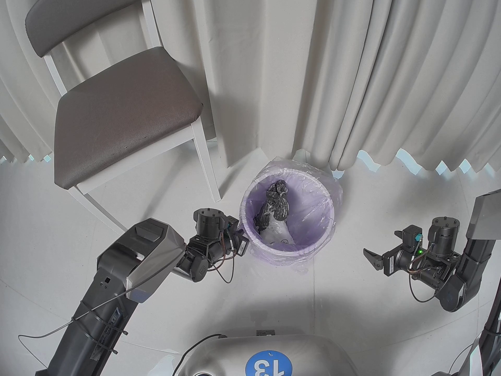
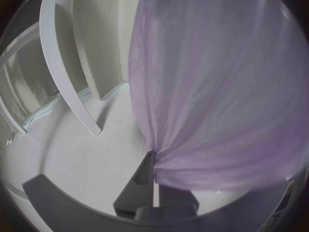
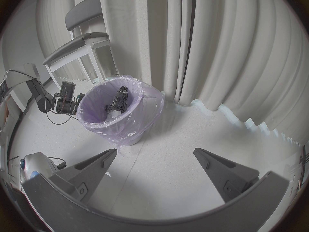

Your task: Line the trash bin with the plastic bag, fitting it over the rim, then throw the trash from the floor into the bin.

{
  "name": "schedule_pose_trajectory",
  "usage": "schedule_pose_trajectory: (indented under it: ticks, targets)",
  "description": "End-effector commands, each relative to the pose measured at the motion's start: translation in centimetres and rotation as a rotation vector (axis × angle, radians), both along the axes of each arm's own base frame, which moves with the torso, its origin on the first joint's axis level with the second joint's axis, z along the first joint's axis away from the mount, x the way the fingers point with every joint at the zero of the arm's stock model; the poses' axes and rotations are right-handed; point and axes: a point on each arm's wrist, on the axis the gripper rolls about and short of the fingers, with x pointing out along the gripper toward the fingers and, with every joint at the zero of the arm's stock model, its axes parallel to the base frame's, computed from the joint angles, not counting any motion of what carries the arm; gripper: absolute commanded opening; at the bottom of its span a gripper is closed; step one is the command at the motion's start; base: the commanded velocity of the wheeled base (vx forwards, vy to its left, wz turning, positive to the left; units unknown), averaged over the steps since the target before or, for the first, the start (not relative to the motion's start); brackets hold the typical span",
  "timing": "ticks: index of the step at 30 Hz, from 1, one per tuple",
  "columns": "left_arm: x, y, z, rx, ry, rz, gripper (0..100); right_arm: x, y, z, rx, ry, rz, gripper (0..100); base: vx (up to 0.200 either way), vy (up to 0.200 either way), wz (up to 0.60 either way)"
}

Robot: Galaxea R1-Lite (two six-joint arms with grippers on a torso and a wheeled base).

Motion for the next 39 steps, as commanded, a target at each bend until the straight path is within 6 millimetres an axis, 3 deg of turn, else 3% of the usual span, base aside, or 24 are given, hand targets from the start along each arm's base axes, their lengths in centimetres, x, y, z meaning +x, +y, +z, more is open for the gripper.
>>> schedule_pose_trajectory:
  ticks: [1,3,4,10,15,16,18,22,27,32,39]
  targets:
    - [-0.1,-0.3,-0.6,0.0,0.007,-0.001,0,0.4,-0.2,-1.0,-0.002,0.024,-0.009,100,0.0,0.0,0.0]
    - [-0.4,0.2,0.0,0.002,0.013,0.003,0,0.7,-0.6,-1.6,0.0,0.039,-0.013,100,0.0,0.0,0.0]
    - [-0.6,0.3,0.4,0.004,0.017,0.005,100,1.0,-0.8,-2.0,0.002,0.046,-0.013,100,0.0,0.0,0.0]
    - [-3.2,2.9,3.0,0.015,0.038,0.032,100,3.9,-3.1,-4.6,-0.017,0.051,0.054,100,0.0,0.0,0.0]
    - [-5.9,4.7,4.8,0.008,0.024,0.047,100,8.5,-4.2,-6.8,-0.103,-0.01,0.231,100,0.0,0.0,0.0]
    - [-6.0,4.8,4.8,0.009,0.025,0.049,100,8.7,-4.2,-6.8,-0.104,-0.011,0.235,100,0.0,0.0,0.0]
    - [-7.9,6.0,5.4,0.007,0.021,0.063,100,11.4,-4.1,-7.8,-0.106,-0.031,0.336,100,0.0,0.0,0.0]
    - [-10.2,7.7,6.1,-0.001,-0.004,0.08,100,14.6,-4.3,-8.5,-0.085,-0.054,0.346,100,0.0,0.0,0.0]
    - [-12.9,9.2,6.1,-0.019,-0.045,0.093,100,17.1,-5.1,-6.6,0.199,-0.096,0.34,100,0.0,0.0,0.0]
    - [-13.6,9.3,6.0,-0.033,-0.075,0.092,100,19.4,-5.5,-4.4,0.505,-0.159,0.276,100,0.0,0.0,0.0]
    - [-13.8,9.5,6.3,-0.061,-0.092,0.103,100,21.3,-5.2,-4.5,0.723,-0.134,0.255,100,0.0,0.0,0.0]
